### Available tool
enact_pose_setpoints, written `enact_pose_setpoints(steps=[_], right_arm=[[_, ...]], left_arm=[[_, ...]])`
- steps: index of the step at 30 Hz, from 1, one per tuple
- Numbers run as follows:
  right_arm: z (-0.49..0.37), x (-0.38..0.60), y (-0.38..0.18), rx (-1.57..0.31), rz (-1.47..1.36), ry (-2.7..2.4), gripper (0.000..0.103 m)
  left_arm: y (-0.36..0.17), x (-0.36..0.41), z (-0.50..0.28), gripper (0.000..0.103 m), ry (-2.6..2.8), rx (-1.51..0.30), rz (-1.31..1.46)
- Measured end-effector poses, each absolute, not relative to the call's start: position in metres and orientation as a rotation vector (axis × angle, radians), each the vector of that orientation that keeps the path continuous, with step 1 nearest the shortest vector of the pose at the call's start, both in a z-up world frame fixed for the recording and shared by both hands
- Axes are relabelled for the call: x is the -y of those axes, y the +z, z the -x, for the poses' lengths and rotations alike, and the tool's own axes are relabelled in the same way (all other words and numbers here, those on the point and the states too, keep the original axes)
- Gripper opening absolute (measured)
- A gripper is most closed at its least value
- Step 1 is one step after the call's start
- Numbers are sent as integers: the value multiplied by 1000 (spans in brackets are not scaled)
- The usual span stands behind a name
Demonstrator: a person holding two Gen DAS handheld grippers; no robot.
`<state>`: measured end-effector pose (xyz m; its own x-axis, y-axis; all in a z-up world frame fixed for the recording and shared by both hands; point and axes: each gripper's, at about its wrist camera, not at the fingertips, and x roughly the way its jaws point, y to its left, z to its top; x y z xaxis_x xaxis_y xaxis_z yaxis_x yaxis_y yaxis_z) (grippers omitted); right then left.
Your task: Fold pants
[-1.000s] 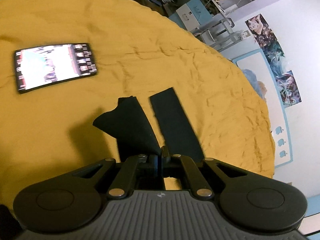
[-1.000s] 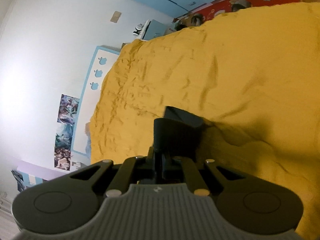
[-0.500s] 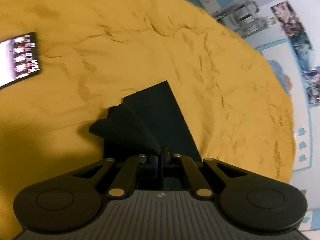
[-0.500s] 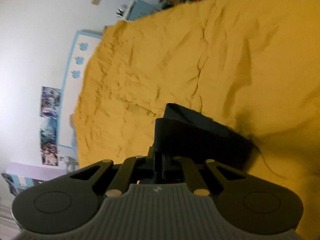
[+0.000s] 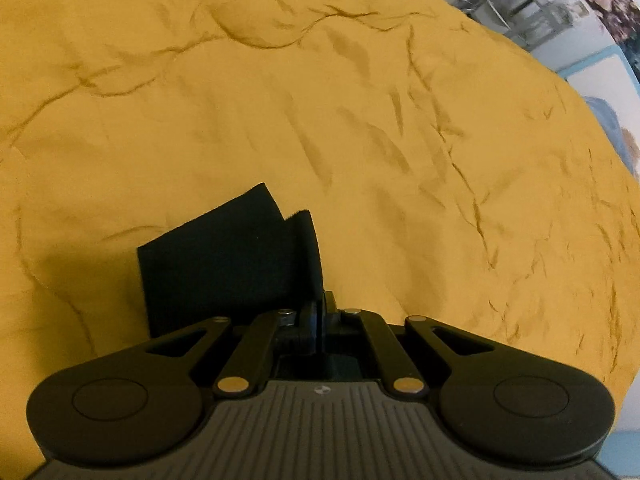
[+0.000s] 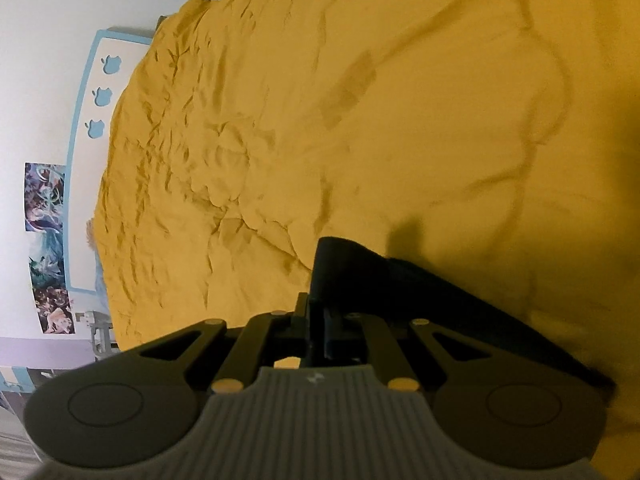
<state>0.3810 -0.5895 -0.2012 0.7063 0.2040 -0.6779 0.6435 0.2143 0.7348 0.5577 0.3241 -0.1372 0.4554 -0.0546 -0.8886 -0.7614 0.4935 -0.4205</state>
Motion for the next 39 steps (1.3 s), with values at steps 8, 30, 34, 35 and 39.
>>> enact_pose_setpoints(steps=[8,30,34,35,39], right_arm=[[-382,594,-234,-731,-1384,-374,6],[-461,288,-134,-835,-39,473,25],[-486,195,-156,-871,107,707,25],[-493,178,-161,-883,139,736,25],[-520,130,-185,-961,262,839,25]], left_arm=[[-145,-353,-532,0,639,-836,1092],[-130,-267,-415,21,256,-838,735],[-142,-269,-410,22,231,-859,778],[-142,-271,-409,22,227,-857,784],[-143,-280,-404,25,201,-839,813]])
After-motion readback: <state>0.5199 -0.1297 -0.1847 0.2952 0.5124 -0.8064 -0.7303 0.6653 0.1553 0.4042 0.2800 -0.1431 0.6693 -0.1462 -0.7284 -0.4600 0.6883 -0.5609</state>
